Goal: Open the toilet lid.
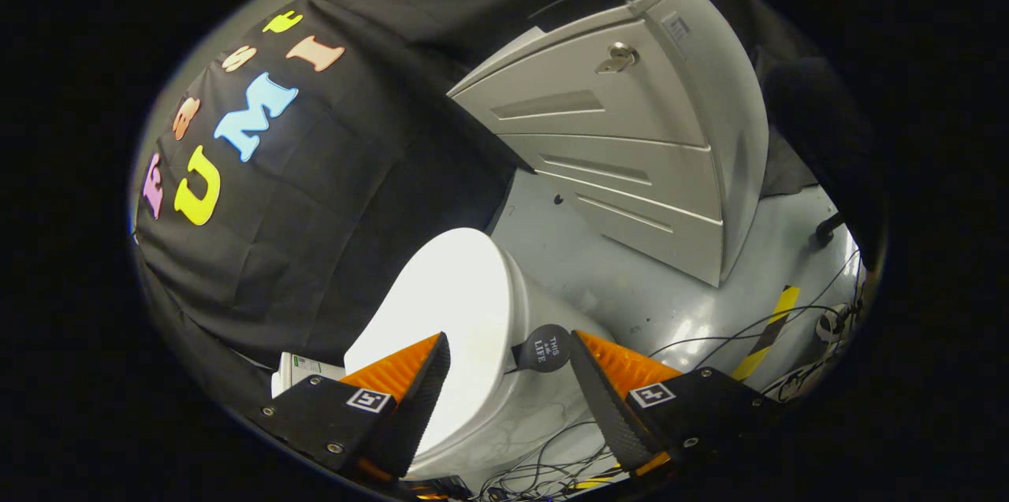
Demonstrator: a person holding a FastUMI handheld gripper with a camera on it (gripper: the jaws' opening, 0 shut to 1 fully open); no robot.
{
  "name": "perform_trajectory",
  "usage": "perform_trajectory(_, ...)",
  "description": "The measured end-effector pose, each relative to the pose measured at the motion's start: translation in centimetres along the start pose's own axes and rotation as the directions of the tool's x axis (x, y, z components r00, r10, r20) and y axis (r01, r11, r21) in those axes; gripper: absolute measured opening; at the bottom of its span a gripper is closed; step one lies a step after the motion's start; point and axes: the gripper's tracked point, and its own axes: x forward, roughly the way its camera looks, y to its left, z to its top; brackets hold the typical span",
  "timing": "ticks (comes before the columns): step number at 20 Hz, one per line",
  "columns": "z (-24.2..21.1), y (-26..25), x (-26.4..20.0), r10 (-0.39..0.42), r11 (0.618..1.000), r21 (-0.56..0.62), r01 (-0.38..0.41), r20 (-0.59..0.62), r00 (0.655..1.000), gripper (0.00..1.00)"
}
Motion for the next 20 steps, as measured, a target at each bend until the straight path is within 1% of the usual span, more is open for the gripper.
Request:
perform_trajectory(2, -0.7, -0.6, 0.4, 0.003, 0.999, 0.039, -0.002, -0.018, 1.000, 0.94)
perform_trajectory(5, -1.7, -1.5, 1.7, 0.041, 0.995, 0.098, -0.035, -0.056, 0.998, 0.93)
perform_trajectory(8, -2.8, -2.1, 2.6, 0.063, 0.988, 0.143, -0.050, -0.088, 0.994, 0.87)
perform_trajectory(13, -3.2, -2.8, 4.0, 0.086, 0.976, 0.209, -0.068, -0.082, 0.993, 0.79)
perform_trajectory(14, -3.2, -2.7, 4.2, 0.096, 0.973, 0.218, -0.077, -0.082, 0.992, 0.71)
perform_trajectory(16, -3.2, -2.5, 4.5, 0.112, 0.967, 0.238, -0.089, -0.086, 0.990, 0.62)
perform_trajectory(17, -3.2, -2.4, 4.6, 0.121, 0.964, 0.248, -0.096, -0.088, 0.989, 0.60)
perform_trajectory(18, -3.2, -1.9, 4.7, 0.135, 0.961, 0.254, -0.109, -0.090, 0.987, 0.52)
perform_trajectory(20, -3.1, -1.6, 4.7, 0.144, 0.961, 0.250, -0.118, -0.088, 0.986, 0.42)
